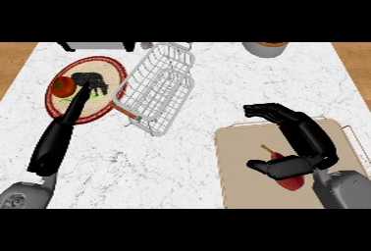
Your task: Pick the pear from the tray and place it in the tiered basket
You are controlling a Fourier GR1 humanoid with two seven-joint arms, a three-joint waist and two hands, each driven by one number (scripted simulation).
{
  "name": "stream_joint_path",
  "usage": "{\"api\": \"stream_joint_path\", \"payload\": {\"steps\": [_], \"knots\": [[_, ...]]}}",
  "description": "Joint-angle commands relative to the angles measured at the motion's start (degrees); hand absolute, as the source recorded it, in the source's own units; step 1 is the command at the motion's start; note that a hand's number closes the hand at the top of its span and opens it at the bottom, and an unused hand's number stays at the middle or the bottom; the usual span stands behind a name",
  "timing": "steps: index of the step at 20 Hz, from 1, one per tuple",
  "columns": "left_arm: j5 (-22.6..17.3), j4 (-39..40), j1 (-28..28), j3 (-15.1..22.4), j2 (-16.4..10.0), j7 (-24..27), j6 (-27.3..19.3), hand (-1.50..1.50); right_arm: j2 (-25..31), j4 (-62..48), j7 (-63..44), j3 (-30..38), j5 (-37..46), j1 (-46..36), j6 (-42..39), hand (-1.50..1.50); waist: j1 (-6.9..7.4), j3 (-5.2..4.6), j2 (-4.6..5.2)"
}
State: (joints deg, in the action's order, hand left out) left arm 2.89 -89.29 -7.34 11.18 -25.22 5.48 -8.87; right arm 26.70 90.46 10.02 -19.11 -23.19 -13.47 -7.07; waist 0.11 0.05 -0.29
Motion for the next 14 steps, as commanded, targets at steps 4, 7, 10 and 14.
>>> {"api": "stream_joint_path", "payload": {"steps": [4,7,10,14], "knots": [[1.1,-2.7,1.3,0.8,0.3,-1.2,0.0,0.0,18.6,6.6,-10.3,0.3,4.0,-2.5,-12.1,-1.5,-0.62,-0.2,-0.26],[2.0,-2.5,3.3,2.5,1.3,-0.4,-0.4,0.0,28.1,8.0,-16.3,0.3,10.5,-6.6,-15.0,-1.5,-0.44,-0.41,-0.39],[1.7,-2.8,1.7,0.8,0.2,-1.5,-0.1,0.0,32.9,14.0,-21.9,-1.2,14.5,-7.4,-16.9,-1.5,-1.06,-0.3,-0.4],[2.7,-3.8,1.5,1.0,0.9,-3.3,-0.9,0.0,38.9,22.4,-31.2,-0.5,14.7,-6.8,-19.8,-1.5,-1.62,-0.23,-0.4]]}}
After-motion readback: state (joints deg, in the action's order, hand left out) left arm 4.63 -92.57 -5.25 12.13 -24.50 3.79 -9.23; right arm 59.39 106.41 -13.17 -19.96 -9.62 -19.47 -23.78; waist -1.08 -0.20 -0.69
